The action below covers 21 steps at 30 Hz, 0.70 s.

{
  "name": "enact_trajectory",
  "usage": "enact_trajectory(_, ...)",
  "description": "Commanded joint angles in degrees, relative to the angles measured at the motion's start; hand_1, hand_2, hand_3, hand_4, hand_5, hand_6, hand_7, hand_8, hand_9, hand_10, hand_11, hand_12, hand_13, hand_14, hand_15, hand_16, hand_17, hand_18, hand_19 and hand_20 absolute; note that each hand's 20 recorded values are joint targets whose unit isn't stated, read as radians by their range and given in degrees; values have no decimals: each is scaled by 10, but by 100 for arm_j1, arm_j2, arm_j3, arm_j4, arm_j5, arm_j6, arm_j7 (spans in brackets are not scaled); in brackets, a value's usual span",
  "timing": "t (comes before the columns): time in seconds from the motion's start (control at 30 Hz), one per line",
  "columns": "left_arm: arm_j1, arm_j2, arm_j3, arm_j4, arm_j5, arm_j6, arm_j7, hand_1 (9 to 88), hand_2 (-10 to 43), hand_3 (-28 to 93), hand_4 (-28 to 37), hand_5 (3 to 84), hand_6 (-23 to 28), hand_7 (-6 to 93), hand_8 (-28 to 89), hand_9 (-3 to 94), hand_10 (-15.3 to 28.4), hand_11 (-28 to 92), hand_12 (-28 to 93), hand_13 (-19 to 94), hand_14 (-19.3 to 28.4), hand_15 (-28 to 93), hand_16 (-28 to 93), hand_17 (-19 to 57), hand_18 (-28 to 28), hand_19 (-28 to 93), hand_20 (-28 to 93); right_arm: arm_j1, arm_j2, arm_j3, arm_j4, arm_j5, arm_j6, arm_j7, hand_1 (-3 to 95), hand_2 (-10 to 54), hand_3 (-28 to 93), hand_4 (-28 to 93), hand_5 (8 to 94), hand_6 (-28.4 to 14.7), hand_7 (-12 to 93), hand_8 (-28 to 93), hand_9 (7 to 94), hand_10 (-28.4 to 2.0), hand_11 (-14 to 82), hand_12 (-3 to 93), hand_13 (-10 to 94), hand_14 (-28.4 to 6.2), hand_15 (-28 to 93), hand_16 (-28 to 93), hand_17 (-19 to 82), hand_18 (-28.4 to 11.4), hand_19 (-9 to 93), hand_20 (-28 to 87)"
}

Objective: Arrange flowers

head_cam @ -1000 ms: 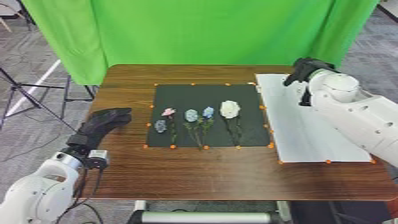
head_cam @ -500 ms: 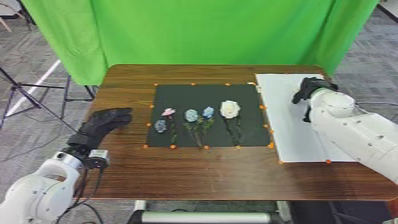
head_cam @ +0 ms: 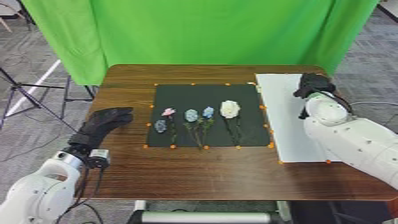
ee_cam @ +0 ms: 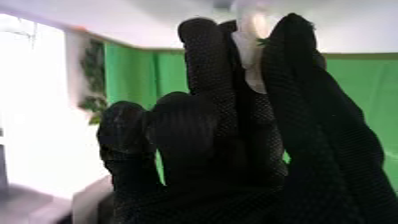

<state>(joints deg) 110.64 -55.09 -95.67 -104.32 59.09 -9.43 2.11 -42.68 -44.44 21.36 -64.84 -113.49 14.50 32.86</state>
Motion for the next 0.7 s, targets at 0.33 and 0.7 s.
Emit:
enact_trajectory(0.33,155,-63,-95,-52,-43,-44,-39,270,-11,624,-175,446,54,145,-60,434,142,214,139,319,185,190,17,-11,151,100,144,-1011,1383,1381,-2796,-99,53,-206,641,-46,495,-199,775,17,180,37,847,-99,72,277,813,-54,707,340,420,-230,888,640)
enact_trajectory(0.7,-18,5,-59,-9,-42,-41,-23,268,-10,626,-175,446,54,145,-60,434,142,214,140,319,186,191,17,-11,151,101,144,-1600,1166,1050,-3837,256,-717,-694,629,-51,507,-186,781,15,173,39,846,-106,72,272,814,-56,695,343,419,-232,891,632)
